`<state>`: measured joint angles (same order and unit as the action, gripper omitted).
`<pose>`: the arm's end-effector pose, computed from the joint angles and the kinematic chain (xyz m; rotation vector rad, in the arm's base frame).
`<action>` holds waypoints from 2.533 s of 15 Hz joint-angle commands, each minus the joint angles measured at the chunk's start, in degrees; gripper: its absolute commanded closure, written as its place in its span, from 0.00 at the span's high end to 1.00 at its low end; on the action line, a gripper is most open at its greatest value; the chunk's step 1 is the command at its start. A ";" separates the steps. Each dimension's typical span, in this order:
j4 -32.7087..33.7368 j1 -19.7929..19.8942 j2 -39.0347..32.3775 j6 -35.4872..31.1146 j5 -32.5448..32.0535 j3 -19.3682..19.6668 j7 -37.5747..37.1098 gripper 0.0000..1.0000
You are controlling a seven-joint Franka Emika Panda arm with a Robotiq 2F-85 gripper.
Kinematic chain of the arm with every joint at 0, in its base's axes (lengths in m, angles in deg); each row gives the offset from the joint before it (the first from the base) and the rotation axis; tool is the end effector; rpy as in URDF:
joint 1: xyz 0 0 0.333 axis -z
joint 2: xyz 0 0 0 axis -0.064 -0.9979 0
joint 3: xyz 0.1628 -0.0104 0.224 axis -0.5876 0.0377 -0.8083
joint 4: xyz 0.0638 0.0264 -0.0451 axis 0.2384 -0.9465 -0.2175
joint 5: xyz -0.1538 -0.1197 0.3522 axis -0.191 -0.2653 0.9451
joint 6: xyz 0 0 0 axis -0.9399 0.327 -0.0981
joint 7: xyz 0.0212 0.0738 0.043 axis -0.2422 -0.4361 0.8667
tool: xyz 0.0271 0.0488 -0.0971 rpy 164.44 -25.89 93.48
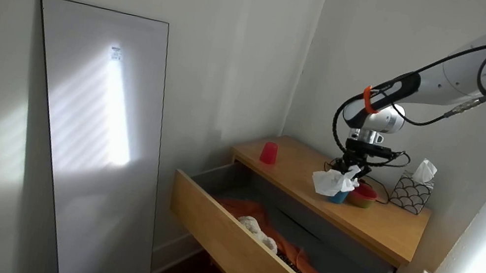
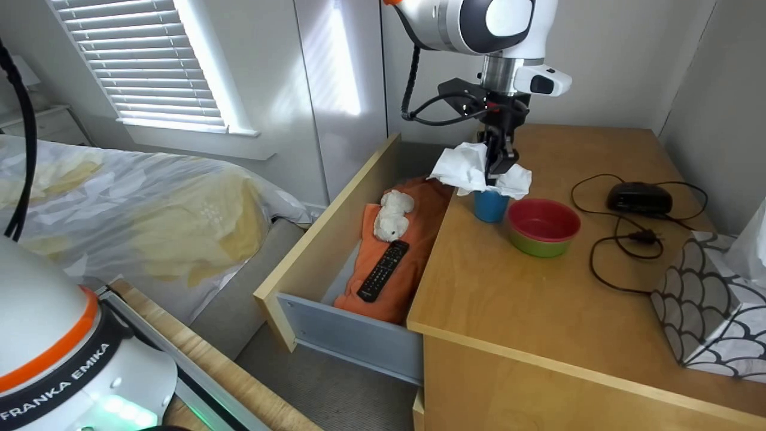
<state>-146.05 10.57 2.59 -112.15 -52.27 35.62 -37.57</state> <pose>0.5775 -0.2932 0.2095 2.8090 -1.3254 -0.1802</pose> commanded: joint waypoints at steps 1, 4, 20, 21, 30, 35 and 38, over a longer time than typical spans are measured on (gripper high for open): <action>1.16 0.52 -2.37 -1.87 0.08 -0.38 1.67 0.01; 1.86 0.87 -3.82 -3.14 0.23 -0.64 3.24 0.01; 3.29 0.72 -5.24 -4.83 0.28 -1.38 6.57 0.18; 3.15 0.65 -5.05 -4.97 0.24 -1.46 6.69 0.16; 1.22 0.20 -2.25 -6.56 0.21 -2.04 7.55 0.19; 0.00 0.05 -0.13 -7.08 0.12 -2.07 8.00 0.20; -1.30 -0.05 1.52 -7.45 0.02 -1.98 8.09 0.22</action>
<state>-143.50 10.53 1.09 -117.67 -52.24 33.92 -30.47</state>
